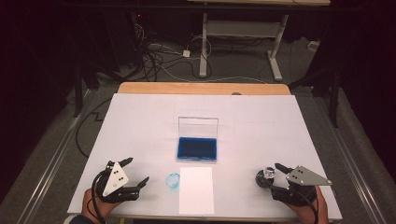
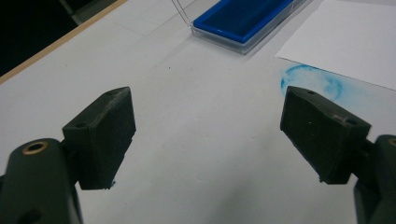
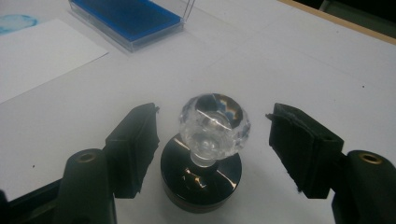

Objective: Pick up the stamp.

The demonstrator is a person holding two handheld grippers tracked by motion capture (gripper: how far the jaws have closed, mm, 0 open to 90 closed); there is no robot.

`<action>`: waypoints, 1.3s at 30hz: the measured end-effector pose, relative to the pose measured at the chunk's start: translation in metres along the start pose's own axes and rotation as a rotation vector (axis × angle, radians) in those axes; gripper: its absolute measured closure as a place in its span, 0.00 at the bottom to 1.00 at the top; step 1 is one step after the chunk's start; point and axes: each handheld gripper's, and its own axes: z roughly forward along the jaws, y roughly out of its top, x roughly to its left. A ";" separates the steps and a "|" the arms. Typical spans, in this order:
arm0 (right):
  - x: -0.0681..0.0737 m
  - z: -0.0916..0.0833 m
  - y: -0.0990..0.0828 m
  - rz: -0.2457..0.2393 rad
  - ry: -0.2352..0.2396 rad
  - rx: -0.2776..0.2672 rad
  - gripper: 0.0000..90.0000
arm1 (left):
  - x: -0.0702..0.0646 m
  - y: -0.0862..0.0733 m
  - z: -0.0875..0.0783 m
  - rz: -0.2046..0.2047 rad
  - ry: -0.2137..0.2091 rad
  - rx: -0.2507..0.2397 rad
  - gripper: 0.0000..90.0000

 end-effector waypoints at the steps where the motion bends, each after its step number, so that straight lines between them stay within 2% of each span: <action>1: 0.000 0.001 0.000 0.009 -0.001 0.000 0.37 | 0.000 0.000 0.000 0.000 0.000 0.000 0.19; 15: -0.002 0.008 -0.002 0.019 0.023 0.007 0.42 | 0.000 -0.001 0.002 0.001 -0.007 0.012 0.19; 31: -0.004 0.010 -0.003 0.042 0.042 0.003 0.55 | 0.000 -0.001 0.002 0.006 0.000 0.016 0.19; 32: -0.005 0.011 -0.004 0.062 0.040 0.001 0.56 | 0.000 -0.001 0.002 0.005 -0.001 0.016 0.19; 34: -0.006 0.011 -0.004 0.067 0.044 0.003 0.57 | 0.000 -0.001 0.002 0.008 -0.001 0.016 0.19; 39: -0.005 0.011 -0.004 0.060 0.054 0.001 0.61 | 0.000 -0.001 0.003 0.011 0.003 0.016 0.19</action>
